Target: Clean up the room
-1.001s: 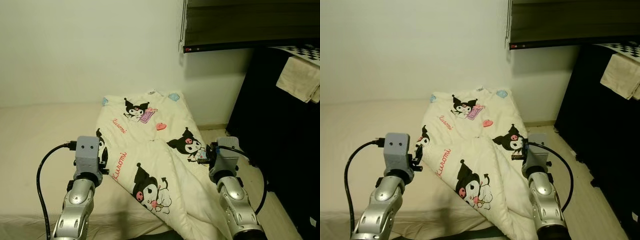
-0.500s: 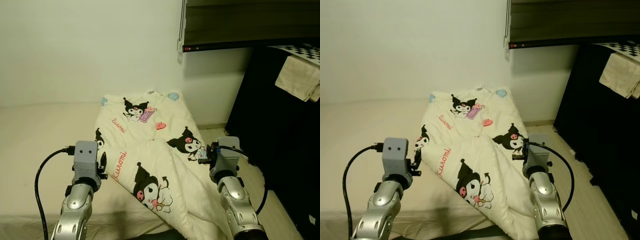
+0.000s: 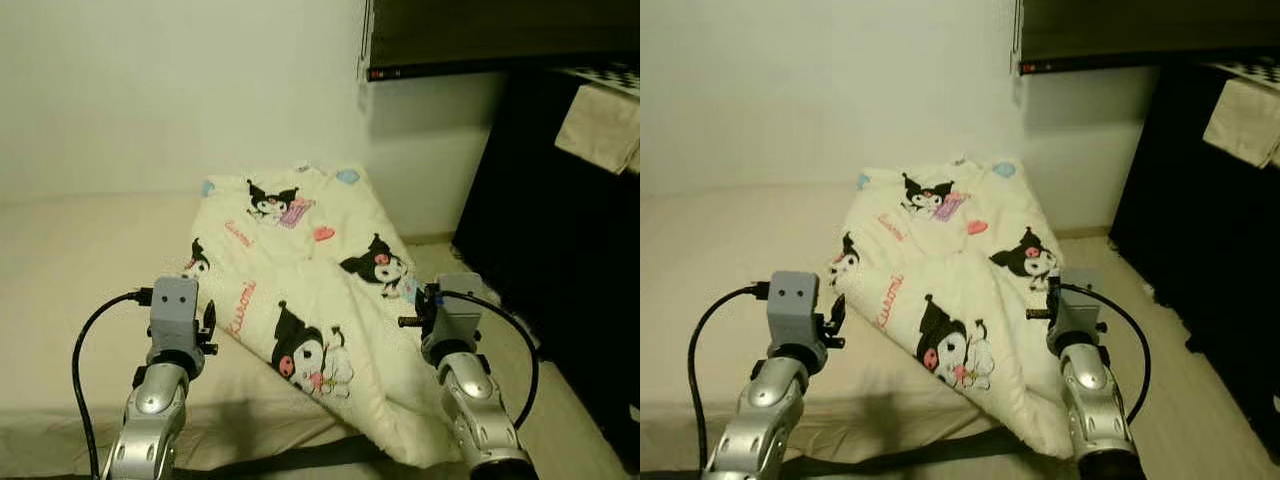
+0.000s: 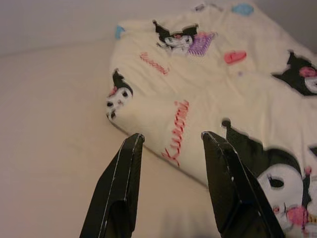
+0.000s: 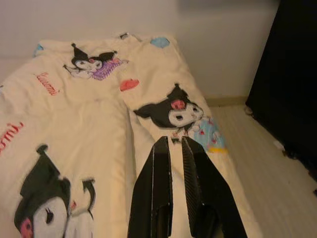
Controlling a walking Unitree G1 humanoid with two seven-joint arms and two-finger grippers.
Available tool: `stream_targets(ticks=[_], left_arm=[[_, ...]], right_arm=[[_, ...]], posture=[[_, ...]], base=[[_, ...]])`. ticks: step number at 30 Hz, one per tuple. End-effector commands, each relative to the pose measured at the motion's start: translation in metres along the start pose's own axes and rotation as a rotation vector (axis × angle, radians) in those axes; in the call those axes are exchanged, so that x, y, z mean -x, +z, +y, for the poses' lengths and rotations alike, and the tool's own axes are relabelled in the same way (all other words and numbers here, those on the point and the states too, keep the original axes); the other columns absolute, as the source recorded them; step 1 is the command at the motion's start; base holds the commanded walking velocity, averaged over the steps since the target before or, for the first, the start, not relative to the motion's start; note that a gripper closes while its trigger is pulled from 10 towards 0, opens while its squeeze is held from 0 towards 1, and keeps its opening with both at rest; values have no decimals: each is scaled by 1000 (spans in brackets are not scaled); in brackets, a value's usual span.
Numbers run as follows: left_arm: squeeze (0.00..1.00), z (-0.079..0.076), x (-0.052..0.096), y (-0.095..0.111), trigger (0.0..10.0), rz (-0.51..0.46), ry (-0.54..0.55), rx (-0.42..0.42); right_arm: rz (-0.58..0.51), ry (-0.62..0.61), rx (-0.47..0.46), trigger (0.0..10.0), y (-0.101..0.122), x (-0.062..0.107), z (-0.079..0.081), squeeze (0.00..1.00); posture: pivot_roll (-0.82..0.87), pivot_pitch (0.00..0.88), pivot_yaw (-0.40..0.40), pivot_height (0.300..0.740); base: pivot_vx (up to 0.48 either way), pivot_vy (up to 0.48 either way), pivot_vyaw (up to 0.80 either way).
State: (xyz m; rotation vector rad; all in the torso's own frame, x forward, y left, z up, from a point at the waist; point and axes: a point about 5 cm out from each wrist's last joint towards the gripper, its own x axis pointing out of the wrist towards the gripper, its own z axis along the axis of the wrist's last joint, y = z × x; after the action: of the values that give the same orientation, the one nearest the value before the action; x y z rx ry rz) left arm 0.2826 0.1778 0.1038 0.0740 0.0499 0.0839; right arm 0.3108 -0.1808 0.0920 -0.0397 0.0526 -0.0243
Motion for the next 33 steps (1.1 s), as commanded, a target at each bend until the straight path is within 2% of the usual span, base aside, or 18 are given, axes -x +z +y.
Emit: stream_targets(ticks=[1, 11, 19, 25, 26, 29, 31, 33], left_arm=[[0, -4, 1, -4, 10000, 21, -11, -3], [0, -8, 2, -2, 10000, 19, -31, -4], [0, -3, 2, 0, 10000, 20, -15, -24], [0, 13, -1, 4, 10000, 23, 38, -28], [0, 21, -3, 6, 10000, 26, 52, -29], [0, 23, -4, 7, 10000, 26, 54, -31], [0, 30, -4, 12, 10000, 18, 50, -51], [0, 39, -5, 20, 10000, -1, 46, -68]], right_arm=[[9, -10, -10, 10000, -2, 1, -1, 0], [9, -22, -18, 10000, -2, 1, -1, 0], [5, -33, -26, 10000, 1, -3, -5, 0], [22, -48, -71, 10000, 7, -15, -8, 0], [33, -50, -84, 10000, 10, -21, -9, 0], [35, -52, -86, 10000, 11, -24, -9, 0], [36, -51, -89, 10000, 17, -30, -11, 0], [25, -23, -94, 10000, 26, -39, -12, 0]], posture=[[-60, 48, 49, 615], [-57, 51, 55, 615], [-49, 61, 63, 615], [-29, 121, 78, 610], [-26, 148, 84, 600], [-26, 148, 84, 595], [-11, 210, 90, 585], [-3, 232, 90, 585]], base=[[0, 0, 0], [0, 0, 0], [0, 0, 0], [0, 0, 0], [0, 0, 0], [0, 0, 0], [0, 0, 0], [0, 0, 0]])
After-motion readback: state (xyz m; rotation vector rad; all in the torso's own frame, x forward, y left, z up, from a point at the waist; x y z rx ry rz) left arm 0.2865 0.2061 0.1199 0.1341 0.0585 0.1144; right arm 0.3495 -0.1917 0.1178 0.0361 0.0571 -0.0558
